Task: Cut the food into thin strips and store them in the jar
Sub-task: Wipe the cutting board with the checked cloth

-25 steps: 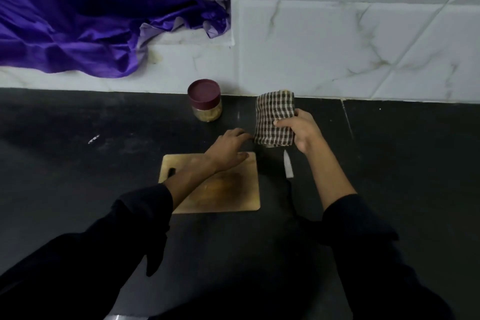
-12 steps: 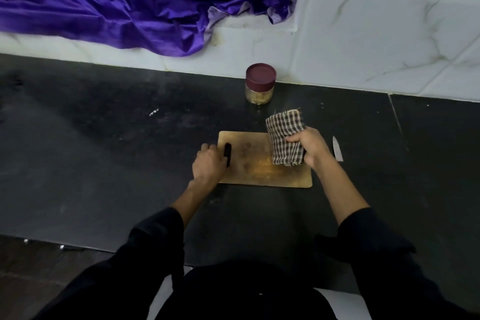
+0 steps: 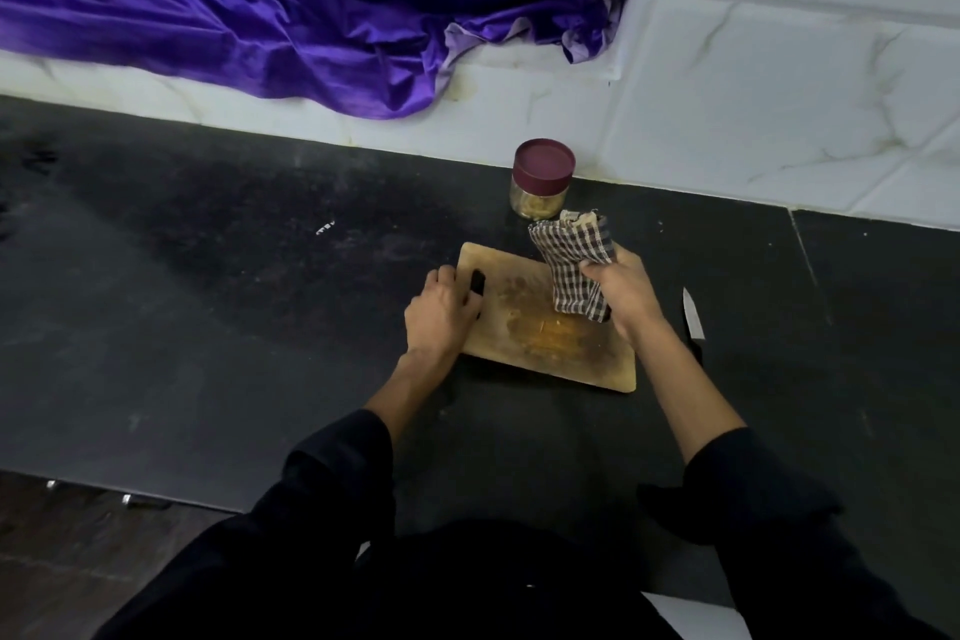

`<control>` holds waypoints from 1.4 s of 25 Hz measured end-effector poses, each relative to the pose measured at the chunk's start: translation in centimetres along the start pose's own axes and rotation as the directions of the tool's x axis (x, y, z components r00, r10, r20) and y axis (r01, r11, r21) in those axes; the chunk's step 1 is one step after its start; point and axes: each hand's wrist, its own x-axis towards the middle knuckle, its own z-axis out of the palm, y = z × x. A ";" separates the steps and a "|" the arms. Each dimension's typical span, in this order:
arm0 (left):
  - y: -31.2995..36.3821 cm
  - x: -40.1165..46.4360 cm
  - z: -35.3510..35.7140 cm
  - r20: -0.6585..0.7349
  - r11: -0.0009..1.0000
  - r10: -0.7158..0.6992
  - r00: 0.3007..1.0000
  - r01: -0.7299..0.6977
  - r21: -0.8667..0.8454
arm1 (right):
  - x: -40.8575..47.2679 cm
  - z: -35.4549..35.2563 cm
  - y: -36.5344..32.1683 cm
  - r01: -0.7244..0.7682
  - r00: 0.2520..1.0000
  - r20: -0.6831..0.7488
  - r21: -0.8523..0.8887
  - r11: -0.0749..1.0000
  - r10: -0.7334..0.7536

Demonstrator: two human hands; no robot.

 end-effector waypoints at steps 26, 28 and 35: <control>-4.7 1.9 0.4 0.169 0.664 -0.210 0.963 0.267 -0.698 | -1.2 -2.7 1.1 0.623 0.759 0.651 -0.723 0.300 -0.010; -4.6 1.9 0.4 0.170 0.660 -0.213 0.962 0.270 -0.701 | 0.3 -1.6 -0.9 0.607 0.785 0.610 -0.722 0.333 -0.108; -5.1 2.0 0.9 0.180 0.644 -0.228 0.957 0.286 -0.710 | 4.7 5.0 -1.5 0.486 0.868 0.492 -0.813 0.321 -0.066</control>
